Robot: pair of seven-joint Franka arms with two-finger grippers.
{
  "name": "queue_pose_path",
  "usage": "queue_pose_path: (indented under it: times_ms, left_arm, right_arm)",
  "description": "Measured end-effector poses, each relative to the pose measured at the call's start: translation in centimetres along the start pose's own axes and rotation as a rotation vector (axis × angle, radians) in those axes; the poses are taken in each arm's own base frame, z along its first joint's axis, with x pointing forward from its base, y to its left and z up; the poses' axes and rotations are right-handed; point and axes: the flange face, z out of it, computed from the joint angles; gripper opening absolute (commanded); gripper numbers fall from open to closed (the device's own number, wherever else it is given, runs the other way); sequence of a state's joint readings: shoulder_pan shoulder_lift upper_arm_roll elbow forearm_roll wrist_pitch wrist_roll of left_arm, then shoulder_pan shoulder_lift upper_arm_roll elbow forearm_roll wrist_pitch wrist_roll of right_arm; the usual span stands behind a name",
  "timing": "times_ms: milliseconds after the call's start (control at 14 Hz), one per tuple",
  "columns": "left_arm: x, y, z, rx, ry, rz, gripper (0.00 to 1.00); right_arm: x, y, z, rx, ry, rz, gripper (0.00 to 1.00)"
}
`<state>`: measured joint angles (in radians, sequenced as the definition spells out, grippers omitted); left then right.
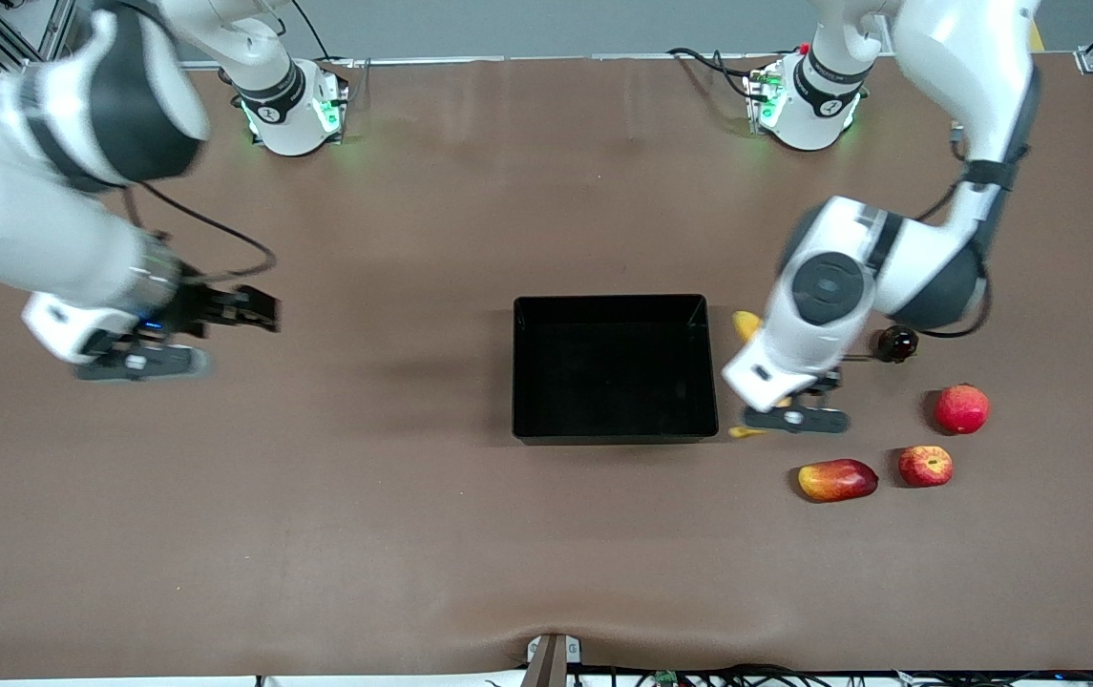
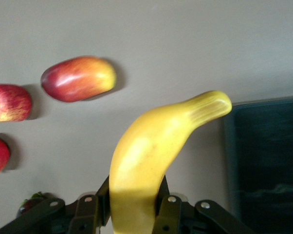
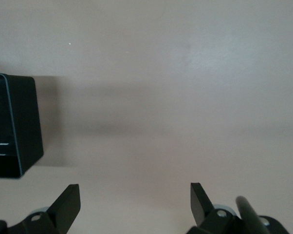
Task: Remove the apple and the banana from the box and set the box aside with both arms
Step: 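Lift the banana with the left gripper while the right gripper reaches the tray, then carry the banana to the fruits while the right gripper grasps the tray rim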
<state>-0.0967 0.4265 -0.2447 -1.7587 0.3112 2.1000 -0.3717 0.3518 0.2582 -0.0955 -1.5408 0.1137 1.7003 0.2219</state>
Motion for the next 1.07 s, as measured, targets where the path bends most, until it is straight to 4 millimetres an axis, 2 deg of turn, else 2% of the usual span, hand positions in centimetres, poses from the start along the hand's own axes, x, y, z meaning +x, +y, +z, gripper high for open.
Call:
queue_pose_path:
  times_ms: [214,357,500,786,1071]
  left_arm:
    - [-1.5,-3.9,5.2,-0.025,-0.012,-0.061,0.0]
    - [-2.3,-6.2,7.4,-0.029,-0.038,-0.158,0.0]
    - [-2.6,-7.9,9.1,-0.026,-0.069,-0.275,0.0]
    - [-2.8,-11.4,12.9,-0.037,-0.109,-0.449,0.0]
    - [-2.6,-13.0,14.3,-0.044,-0.116,-0.551,0.0]
  right_arm:
    - [0.6,-4.9,4.0,-0.012,-0.005,0.05,1.0]
    - [0.8,-8.2,6.7,0.019,-0.012,0.101,1.0]
    - [1.1,-11.0,10.1,0.064,-0.03,0.126,1.0]
    - [1.9,-15.1,16.3,0.089,-0.003,0.134,1.0]
    - [1.3,-20.2,21.1,0.127,0.06,0.165,1.0]
